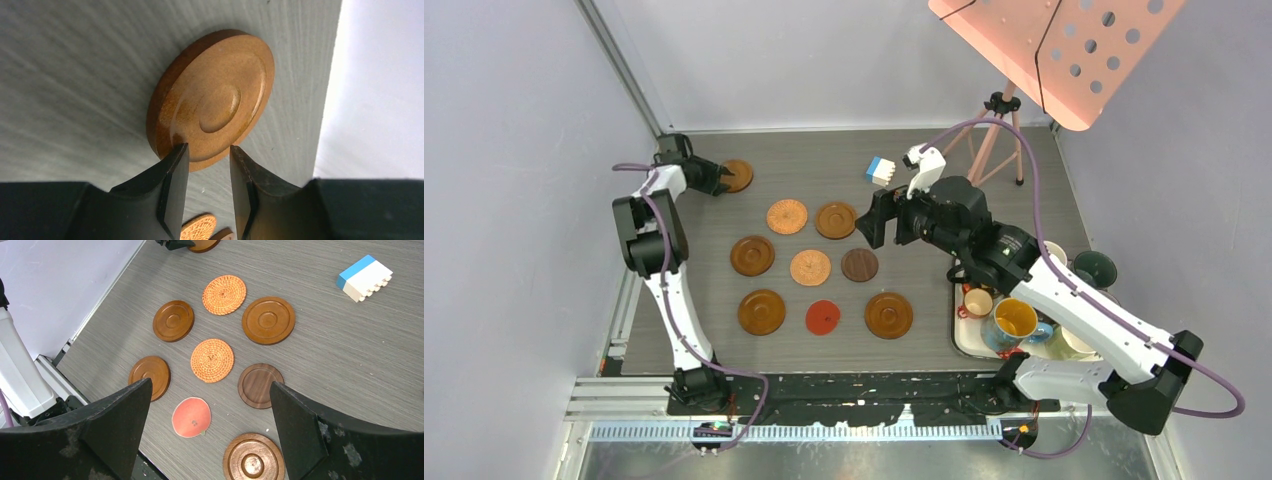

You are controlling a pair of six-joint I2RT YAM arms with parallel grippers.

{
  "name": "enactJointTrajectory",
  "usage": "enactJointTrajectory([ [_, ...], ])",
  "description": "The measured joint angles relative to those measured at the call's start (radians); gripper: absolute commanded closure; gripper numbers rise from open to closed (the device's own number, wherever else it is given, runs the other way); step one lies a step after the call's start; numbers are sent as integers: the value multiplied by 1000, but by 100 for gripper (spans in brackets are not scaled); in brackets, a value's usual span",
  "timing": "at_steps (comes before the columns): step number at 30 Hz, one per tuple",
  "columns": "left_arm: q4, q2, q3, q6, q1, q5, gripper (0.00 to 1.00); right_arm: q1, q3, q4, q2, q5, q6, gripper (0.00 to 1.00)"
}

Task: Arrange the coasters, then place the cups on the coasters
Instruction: Move the coaster to the center of the board.

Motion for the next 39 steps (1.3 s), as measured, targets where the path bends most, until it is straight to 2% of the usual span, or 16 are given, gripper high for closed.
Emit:
enactJointTrajectory([
  [11, -160, -80, -53, 89, -11, -72, 62, 0, -31, 18, -39, -11, 6, 4],
  [18, -188, -140, -129, 115, -33, -98, 62, 0, -62, 19, -80, -13, 8, 4],
  [39, -195, -189, -203, 138, -98, -97, 62, 0, -114, 22, -182, -18, 30, 4],
])
